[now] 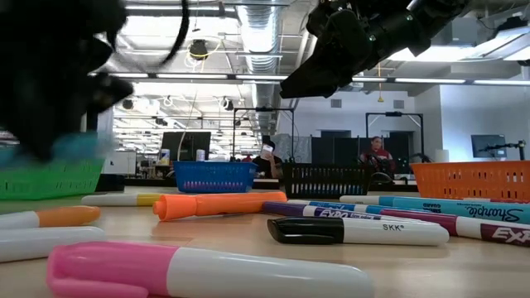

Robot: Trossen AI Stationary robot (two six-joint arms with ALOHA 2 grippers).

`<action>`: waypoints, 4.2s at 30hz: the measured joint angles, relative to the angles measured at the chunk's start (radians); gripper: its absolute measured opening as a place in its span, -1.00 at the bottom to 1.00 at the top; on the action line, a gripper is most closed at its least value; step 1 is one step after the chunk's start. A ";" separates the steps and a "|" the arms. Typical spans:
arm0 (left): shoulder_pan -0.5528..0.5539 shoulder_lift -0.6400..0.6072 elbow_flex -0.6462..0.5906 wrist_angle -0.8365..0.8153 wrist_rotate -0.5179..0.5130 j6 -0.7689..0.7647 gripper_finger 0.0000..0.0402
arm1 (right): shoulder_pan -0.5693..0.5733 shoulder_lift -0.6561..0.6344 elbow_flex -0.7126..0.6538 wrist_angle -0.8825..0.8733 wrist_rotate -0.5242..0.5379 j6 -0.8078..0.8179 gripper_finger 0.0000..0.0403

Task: Pick & Place Markers
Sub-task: Put the left light blue highlighter pen into the blue basket, then put the light blue highlighter pen into the blue basket

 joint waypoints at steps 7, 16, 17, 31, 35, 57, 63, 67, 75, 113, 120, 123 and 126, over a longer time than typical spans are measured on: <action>0.170 -0.176 -0.001 -0.054 -0.089 0.092 -0.62 | 0.000 0.000 0.000 0.002 0.000 0.000 -0.06; 0.485 -0.276 -0.001 -0.056 -0.090 0.348 -0.60 | 0.000 0.000 0.000 0.006 0.000 0.000 -0.06; 0.524 -0.277 -0.001 -0.053 -0.090 0.389 -0.60 | 0.000 0.000 0.000 0.007 0.000 0.000 -0.06; 0.959 -0.118 -0.001 0.160 0.132 0.628 -0.62 | 0.000 0.000 0.000 0.007 0.000 0.000 -0.06; 0.994 -0.031 -0.001 0.264 0.136 0.662 -0.61 | -0.001 0.000 0.000 0.007 0.000 0.000 -0.06; 1.029 0.094 0.000 0.299 0.204 0.683 -0.36 | -0.001 0.000 0.000 0.007 0.000 0.000 -0.06; 1.029 0.094 0.000 0.299 0.178 0.681 -0.16 | -0.001 0.000 0.000 0.007 0.000 0.000 -0.06; 1.029 0.094 0.000 0.302 0.177 0.681 -0.09 | -0.001 0.000 0.000 0.007 0.000 0.000 -0.06; 0.963 0.007 0.000 0.307 0.076 0.637 -0.14 | -0.001 0.000 0.000 0.007 0.000 0.000 -0.06; 0.516 -0.378 -0.217 0.452 0.138 0.364 -0.40 | 0.342 0.006 0.000 -0.195 0.136 0.498 -0.07; 0.513 -0.378 -0.217 0.452 0.138 0.362 -0.40 | 0.436 0.006 0.000 -0.271 0.187 0.611 -0.17; 0.513 -0.378 -0.217 0.452 0.138 0.362 -0.40 | 0.474 0.006 0.000 -0.307 0.190 0.664 -0.21; 0.513 -0.378 -0.217 0.452 0.138 0.362 -0.40 | 0.513 0.006 0.000 -0.352 0.192 0.720 -0.25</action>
